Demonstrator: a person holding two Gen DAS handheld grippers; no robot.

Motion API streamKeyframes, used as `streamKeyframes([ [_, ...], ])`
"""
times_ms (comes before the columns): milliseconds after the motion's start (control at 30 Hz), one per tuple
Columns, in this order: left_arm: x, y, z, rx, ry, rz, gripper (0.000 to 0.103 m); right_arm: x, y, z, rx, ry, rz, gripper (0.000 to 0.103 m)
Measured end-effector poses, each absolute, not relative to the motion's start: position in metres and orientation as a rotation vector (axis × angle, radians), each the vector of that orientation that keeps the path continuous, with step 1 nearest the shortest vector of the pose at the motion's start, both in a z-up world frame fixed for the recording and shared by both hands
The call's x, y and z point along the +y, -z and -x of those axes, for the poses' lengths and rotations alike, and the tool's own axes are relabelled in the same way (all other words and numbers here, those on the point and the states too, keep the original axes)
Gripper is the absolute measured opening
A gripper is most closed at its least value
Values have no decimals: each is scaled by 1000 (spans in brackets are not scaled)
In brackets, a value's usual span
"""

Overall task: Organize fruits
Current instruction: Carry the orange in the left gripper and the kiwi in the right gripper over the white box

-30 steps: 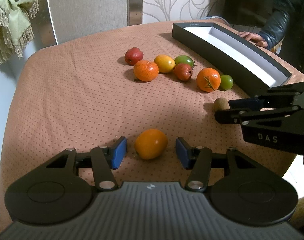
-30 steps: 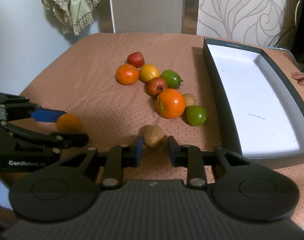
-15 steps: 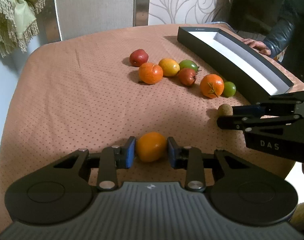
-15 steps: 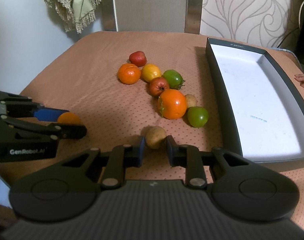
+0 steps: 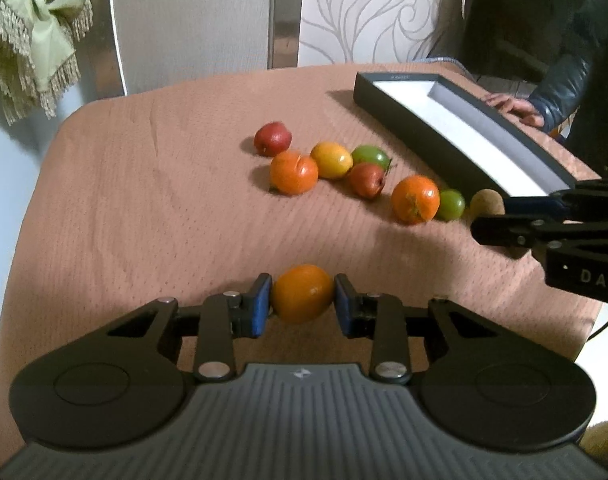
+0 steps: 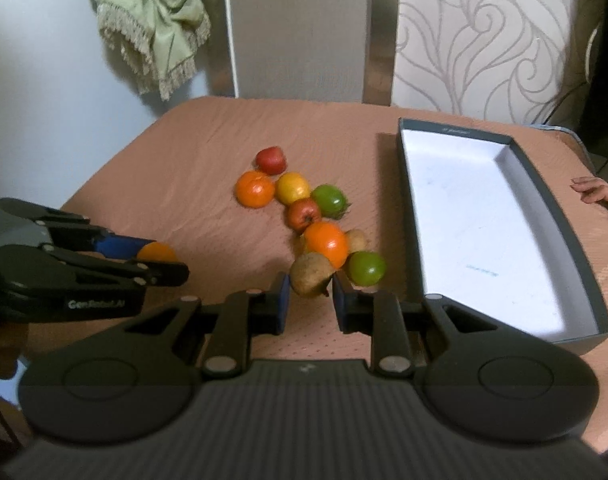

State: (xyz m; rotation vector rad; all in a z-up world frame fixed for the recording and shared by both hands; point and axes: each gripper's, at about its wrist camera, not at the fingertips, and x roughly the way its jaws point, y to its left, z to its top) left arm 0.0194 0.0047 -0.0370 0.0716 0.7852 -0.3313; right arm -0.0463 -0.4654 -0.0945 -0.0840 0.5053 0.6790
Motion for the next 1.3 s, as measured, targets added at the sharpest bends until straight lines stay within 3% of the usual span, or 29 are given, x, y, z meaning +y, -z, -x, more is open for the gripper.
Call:
streamKeyframes([
  [1300, -120, -12, -65, 687, 523, -132, 39, -558, 94, 24, 462, -509, -27, 26],
])
